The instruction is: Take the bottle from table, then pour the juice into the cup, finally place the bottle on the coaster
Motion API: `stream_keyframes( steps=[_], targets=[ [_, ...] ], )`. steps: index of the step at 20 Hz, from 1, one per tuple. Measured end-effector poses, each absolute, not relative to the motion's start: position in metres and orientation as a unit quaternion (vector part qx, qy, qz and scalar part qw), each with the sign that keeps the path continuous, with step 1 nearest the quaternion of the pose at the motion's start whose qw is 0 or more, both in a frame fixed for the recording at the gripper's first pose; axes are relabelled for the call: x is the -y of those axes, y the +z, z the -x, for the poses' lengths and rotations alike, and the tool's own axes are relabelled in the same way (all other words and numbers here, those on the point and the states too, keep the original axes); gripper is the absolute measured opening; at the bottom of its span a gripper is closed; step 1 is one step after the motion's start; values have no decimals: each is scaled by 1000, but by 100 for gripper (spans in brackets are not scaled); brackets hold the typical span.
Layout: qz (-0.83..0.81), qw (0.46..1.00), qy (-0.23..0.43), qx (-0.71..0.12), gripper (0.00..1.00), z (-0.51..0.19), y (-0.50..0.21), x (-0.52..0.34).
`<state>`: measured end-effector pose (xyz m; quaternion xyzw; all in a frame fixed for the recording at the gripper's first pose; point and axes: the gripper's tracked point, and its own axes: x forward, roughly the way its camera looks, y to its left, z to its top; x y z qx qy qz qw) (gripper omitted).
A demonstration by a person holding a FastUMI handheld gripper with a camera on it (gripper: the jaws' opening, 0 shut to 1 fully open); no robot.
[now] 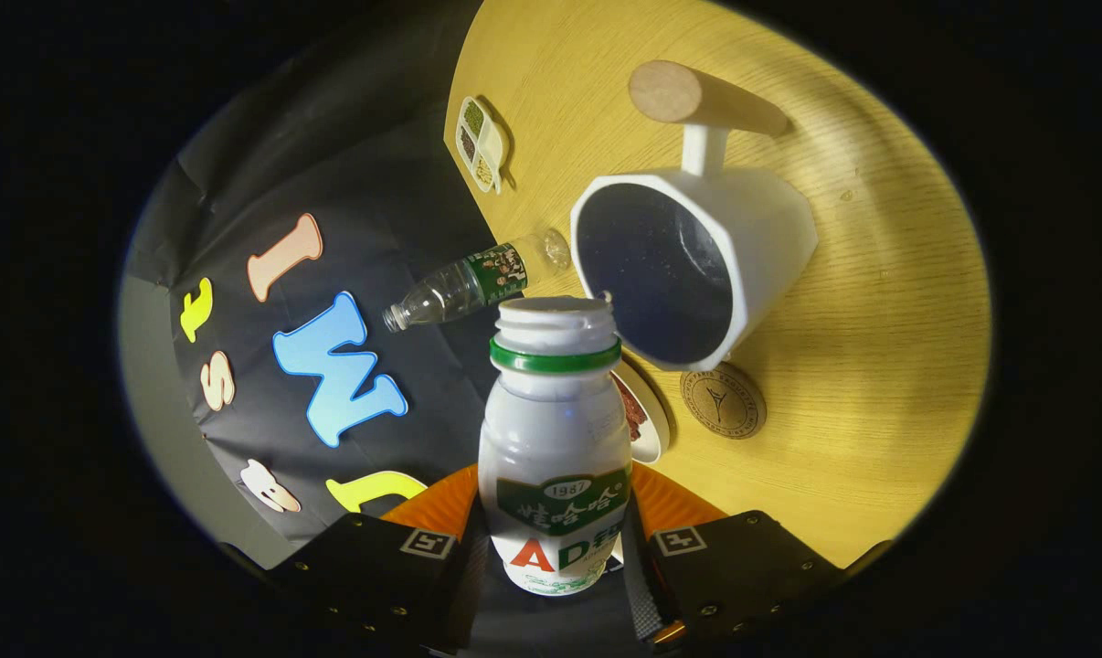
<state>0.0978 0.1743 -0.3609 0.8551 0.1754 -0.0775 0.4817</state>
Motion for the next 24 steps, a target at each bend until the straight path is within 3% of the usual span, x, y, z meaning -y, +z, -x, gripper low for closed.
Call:
stream_keyframes(
  steps=[5, 16, 24],
  targets=[
    [-851, 490, -78, -172, 64, -101, -362, -173],
    [-805, 562, -65, -181, 64, -100, -376, -179],
    [-640, 737, 7, -217, 64, -106, -364, -196]
  ],
)
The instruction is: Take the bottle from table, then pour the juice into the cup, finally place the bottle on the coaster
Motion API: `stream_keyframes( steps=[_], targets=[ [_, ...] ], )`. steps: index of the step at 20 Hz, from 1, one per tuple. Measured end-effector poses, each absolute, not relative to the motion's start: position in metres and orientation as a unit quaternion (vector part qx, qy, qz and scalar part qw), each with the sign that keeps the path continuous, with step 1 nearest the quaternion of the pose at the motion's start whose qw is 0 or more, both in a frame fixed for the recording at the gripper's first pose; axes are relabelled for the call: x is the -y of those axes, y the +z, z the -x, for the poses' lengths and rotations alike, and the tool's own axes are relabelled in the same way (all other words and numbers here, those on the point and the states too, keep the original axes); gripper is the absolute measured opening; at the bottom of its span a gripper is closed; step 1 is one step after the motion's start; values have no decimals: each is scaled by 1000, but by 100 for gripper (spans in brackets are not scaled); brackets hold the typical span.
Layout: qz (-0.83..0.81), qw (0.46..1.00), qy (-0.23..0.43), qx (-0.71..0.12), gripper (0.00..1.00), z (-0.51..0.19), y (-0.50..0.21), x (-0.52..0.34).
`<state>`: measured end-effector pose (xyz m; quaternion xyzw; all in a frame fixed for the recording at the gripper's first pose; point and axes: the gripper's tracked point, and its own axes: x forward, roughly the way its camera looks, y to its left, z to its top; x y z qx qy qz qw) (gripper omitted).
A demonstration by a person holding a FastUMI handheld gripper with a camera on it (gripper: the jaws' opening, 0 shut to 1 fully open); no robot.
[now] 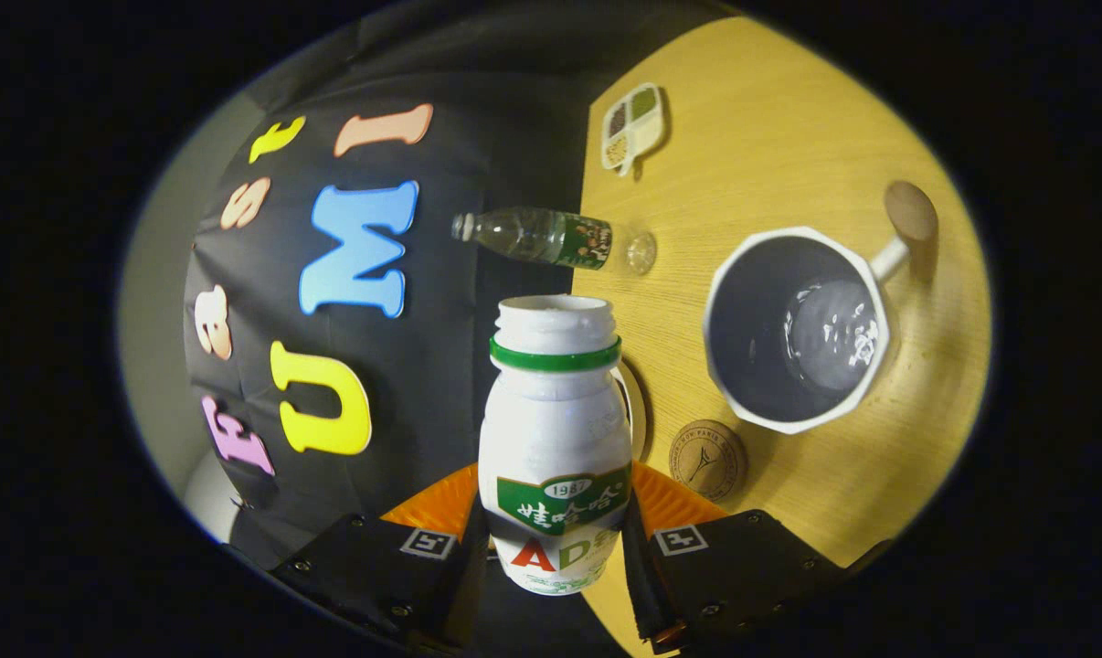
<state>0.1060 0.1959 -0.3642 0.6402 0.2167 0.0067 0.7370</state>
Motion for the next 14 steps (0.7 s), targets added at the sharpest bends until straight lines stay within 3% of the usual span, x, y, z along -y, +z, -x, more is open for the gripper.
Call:
stream_keyframes(
  steps=[14],
  targets=[
    [-292, 934, 108, -177, 64, -109, -330, -215]
  ],
)
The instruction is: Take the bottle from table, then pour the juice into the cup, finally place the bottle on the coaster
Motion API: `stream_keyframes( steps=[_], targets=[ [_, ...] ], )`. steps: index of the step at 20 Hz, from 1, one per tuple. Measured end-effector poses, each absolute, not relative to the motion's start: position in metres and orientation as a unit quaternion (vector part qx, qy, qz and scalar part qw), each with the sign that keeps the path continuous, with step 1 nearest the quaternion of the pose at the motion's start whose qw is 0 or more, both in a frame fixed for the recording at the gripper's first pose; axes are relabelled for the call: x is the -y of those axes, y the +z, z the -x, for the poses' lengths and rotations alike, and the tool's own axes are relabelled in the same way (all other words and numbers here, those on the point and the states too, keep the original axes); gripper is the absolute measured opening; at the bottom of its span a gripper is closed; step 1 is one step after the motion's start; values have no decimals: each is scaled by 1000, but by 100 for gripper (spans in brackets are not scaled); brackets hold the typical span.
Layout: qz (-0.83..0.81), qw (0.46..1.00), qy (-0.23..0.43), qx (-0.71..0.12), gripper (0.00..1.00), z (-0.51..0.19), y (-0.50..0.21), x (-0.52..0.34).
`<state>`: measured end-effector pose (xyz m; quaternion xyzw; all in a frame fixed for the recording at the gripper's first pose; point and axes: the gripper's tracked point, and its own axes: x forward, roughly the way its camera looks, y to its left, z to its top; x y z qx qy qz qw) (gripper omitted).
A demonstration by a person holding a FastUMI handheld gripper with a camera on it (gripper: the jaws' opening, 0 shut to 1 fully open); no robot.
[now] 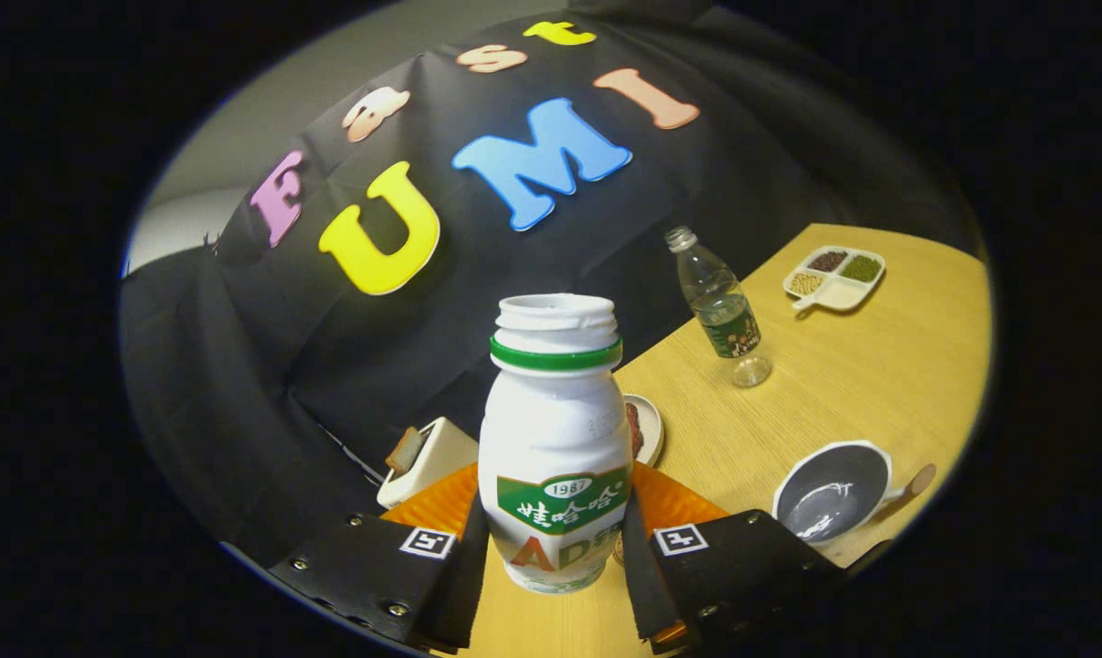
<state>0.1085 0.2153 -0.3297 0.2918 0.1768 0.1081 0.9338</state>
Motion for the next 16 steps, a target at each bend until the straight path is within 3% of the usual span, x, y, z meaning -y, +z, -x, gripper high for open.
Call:
stream_keyframes(
  steps=[7, 16],
  targets=[
    [-18, 992, 67, -105, 64, -98, -305, -213],
    [-6, 998, 48, -37, 64, -112, -302, -230]
  ],
)
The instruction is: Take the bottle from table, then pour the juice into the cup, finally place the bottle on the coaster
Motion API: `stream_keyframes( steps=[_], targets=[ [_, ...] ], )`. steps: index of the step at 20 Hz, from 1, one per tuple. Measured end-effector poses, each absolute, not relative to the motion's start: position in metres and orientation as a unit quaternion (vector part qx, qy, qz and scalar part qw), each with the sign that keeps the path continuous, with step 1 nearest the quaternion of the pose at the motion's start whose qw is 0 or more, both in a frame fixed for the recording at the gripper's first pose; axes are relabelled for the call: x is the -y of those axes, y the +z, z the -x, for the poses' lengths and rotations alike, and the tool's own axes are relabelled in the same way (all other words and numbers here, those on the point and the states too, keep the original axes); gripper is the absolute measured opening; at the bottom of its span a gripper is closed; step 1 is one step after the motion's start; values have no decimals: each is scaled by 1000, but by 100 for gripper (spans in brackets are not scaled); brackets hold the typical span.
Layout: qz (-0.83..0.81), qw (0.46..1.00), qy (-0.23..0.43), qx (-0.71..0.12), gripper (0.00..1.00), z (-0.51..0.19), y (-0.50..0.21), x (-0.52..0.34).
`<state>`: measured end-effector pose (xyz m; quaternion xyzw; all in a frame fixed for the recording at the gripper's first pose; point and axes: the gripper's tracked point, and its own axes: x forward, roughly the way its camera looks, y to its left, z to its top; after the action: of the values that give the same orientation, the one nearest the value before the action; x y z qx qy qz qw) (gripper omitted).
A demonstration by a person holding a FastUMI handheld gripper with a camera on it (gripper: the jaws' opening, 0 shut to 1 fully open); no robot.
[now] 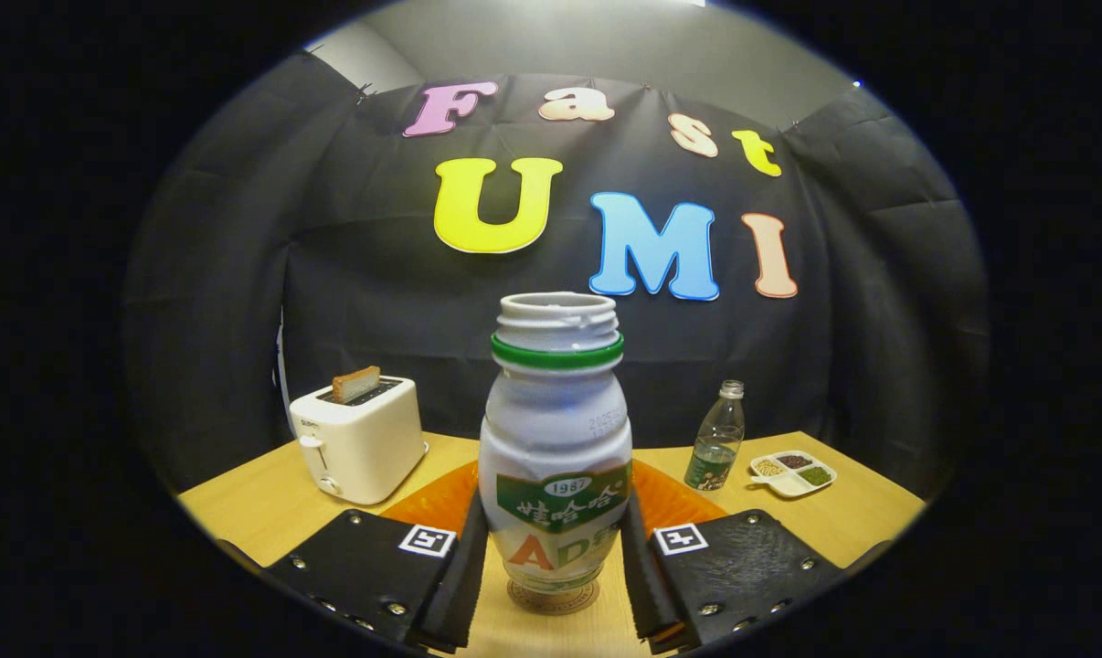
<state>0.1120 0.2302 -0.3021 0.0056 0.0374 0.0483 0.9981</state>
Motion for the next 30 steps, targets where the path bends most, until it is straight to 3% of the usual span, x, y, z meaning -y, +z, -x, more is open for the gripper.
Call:
stream_keyframes(
  steps=[13, 24, 27, 29, 30],
  targets=[
    [-37, 985, 39, -163, 64, -145, -409, -244],
    [-10, 987, 29, -159, 65, -150, -413, -241],
    [-19, 986, 30, -163, 73, -147, -415, -241],
    [-33, 988, 52, -143, 98, -151, -406, -249],
    [-31, 989, 52, -137, 98, -149, -400, -246]
  ],
)
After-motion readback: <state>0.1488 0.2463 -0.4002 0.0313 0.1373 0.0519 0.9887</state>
